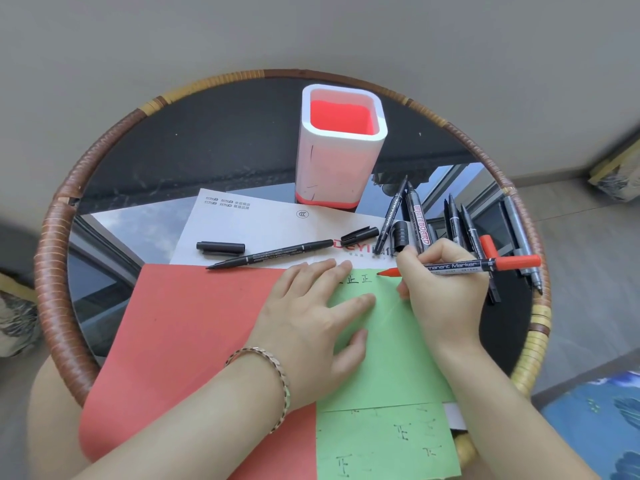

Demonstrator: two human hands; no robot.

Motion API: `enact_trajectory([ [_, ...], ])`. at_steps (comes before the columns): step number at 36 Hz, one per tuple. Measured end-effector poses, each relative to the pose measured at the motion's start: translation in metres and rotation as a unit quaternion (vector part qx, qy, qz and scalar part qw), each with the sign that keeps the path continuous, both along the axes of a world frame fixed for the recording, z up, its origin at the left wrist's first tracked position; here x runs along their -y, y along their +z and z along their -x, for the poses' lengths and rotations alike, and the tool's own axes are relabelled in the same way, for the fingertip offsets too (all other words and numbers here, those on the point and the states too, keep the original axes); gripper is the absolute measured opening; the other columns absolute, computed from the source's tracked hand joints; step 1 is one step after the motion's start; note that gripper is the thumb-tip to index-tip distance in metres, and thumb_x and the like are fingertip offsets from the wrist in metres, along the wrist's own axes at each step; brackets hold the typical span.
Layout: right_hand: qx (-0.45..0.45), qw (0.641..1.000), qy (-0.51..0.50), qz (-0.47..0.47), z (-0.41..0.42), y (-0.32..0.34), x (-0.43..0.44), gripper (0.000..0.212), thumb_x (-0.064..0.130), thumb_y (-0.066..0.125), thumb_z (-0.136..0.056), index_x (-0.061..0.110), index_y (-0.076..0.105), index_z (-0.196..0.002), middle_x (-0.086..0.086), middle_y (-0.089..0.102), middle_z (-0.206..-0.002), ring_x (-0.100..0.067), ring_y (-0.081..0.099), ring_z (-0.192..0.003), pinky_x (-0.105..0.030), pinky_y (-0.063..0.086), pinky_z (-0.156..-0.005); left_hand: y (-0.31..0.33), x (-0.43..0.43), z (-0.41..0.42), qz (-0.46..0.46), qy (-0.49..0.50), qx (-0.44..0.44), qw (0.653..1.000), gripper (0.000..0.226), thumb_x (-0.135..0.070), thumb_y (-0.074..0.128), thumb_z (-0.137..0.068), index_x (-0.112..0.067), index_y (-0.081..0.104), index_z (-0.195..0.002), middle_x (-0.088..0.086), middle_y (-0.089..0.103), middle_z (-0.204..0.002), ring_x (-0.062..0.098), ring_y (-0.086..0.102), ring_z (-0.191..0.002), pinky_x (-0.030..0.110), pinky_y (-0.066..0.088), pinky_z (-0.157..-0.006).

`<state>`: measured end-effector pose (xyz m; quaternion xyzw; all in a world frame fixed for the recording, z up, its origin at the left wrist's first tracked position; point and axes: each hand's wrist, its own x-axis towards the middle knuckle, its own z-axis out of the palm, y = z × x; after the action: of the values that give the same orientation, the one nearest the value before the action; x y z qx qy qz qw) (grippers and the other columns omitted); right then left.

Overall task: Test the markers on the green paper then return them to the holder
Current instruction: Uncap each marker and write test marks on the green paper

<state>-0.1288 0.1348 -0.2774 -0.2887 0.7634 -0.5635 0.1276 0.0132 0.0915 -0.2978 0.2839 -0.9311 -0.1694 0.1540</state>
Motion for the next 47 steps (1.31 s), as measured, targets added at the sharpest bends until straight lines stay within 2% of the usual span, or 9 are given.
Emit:
enact_trajectory([
  [9, 0.002, 1.000, 0.000, -0.013, -0.0002, -0.0001, 0.0001, 0.029, 0.006, 0.060, -0.078, 0.001, 0.045, -0.054, -0.029, 0.057, -0.053, -0.002, 0.047, -0.030, -0.010, 0.036, -0.042, 0.0007, -0.0007, -0.0001, 0.001, -0.001, 0.002, 1.000, 0.036, -0.039, 0.047, -0.073, -0.029, 0.069, -0.100, 0.010, 0.063, -0.117, 0.029, 0.057, -0.109, 0.038, 0.032, -0.095],
  [15, -0.007, 1.000, -0.016, -0.008, 0.0006, -0.0028, -0.0005, 0.029, 0.004, 0.059, -0.076, -0.002, 0.041, -0.054, -0.032, 0.054, -0.052, -0.003, 0.047, -0.031, -0.021, 0.038, -0.047, 0.0014, -0.0005, 0.0005, 0.000, 0.001, 0.006, 1.000, 0.036, -0.039, 0.047, -0.074, -0.029, 0.069, -0.100, 0.009, 0.063, -0.117, 0.029, 0.057, -0.109, 0.039, 0.032, -0.095],
  [21, 0.001, 1.000, -0.014, 0.016, 0.0021, -0.0022, -0.0006, 0.029, 0.002, 0.058, -0.078, -0.010, 0.041, -0.058, -0.038, 0.051, -0.057, -0.019, 0.045, -0.041, -0.011, 0.038, -0.041, 0.0009, -0.0004, 0.0002, -0.003, 0.002, 0.004, 1.000, 0.036, -0.038, 0.047, -0.074, -0.029, 0.069, -0.100, 0.010, 0.063, -0.117, 0.029, 0.057, -0.110, 0.039, 0.032, -0.095],
  [25, -0.003, 1.000, -0.001, 0.011, 0.0027, -0.0032, -0.0012, 0.029, 0.002, 0.059, -0.076, -0.005, 0.041, -0.055, -0.032, 0.052, -0.052, -0.010, 0.045, -0.034, -0.014, 0.039, -0.043, 0.0019, -0.0006, 0.0004, -0.001, 0.003, 0.005, 1.000, 0.036, -0.039, 0.046, -0.074, -0.029, 0.069, -0.100, 0.009, 0.063, -0.117, 0.029, 0.057, -0.109, 0.038, 0.031, -0.095],
  [34, -0.007, 1.000, -0.001, 0.010, 0.0031, -0.0037, -0.0024, 0.030, -0.001, 0.058, -0.071, 0.003, 0.038, -0.050, -0.036, 0.048, -0.052, -0.013, 0.040, -0.036, -0.016, 0.034, -0.043, 0.0012, -0.0006, 0.0004, 0.000, 0.003, 0.004, 1.000, 0.036, -0.038, 0.047, -0.074, -0.029, 0.069, -0.100, 0.009, 0.063, -0.117, 0.029, 0.057, -0.110, 0.039, 0.031, -0.096],
  [39, 0.003, 1.000, 0.001, 0.018, 0.0036, -0.0054, -0.0020, 0.031, -0.002, 0.058, -0.071, 0.005, 0.038, -0.049, -0.020, 0.047, -0.044, -0.005, 0.043, -0.031, -0.018, 0.034, -0.044, 0.0013, -0.0008, 0.0005, 0.001, 0.005, 0.006, 1.000, 0.036, -0.039, 0.047, -0.073, -0.030, 0.069, -0.100, 0.008, 0.064, -0.116, 0.028, 0.057, -0.109, 0.038, 0.031, -0.096],
  [41, 0.002, 1.000, -0.003, 0.023, 0.0042, -0.0074, -0.0016, 0.030, -0.002, 0.058, -0.071, 0.003, 0.038, -0.049, -0.018, 0.047, -0.043, -0.010, 0.044, -0.034, -0.020, 0.035, -0.047, 0.0016, -0.0009, 0.0004, 0.002, 0.004, 0.005, 1.000, 0.036, -0.039, 0.046, -0.073, -0.030, 0.069, -0.099, 0.009, 0.064, -0.116, 0.028, 0.057, -0.109, 0.037, 0.031, -0.096],
  [44, -0.006, 1.000, -0.016, 0.026, 0.0050, -0.0089, -0.0011, 0.029, -0.001, 0.058, -0.070, 0.002, 0.037, -0.049, -0.020, 0.047, -0.043, -0.021, 0.043, -0.041, -0.023, 0.036, -0.050, 0.0017, -0.0008, 0.0000, 0.002, 0.004, 0.005, 1.000, 0.036, -0.039, 0.046, -0.073, -0.029, 0.069, -0.099, 0.009, 0.064, -0.116, 0.029, 0.057, -0.108, 0.037, 0.031, -0.095],
  [47, -0.006, 1.000, -0.010, 0.025, 0.0035, -0.0060, -0.0017, 0.027, -0.002, 0.058, -0.071, -0.004, 0.039, -0.052, -0.029, 0.047, -0.045, -0.015, 0.042, -0.036, -0.023, 0.036, -0.048, 0.0013, -0.0006, -0.0001, 0.000, 0.003, 0.004, 1.000, 0.036, -0.039, 0.047, -0.073, -0.029, 0.070, -0.100, 0.009, 0.064, -0.117, 0.029, 0.057, -0.109, 0.037, 0.032, -0.095],
])
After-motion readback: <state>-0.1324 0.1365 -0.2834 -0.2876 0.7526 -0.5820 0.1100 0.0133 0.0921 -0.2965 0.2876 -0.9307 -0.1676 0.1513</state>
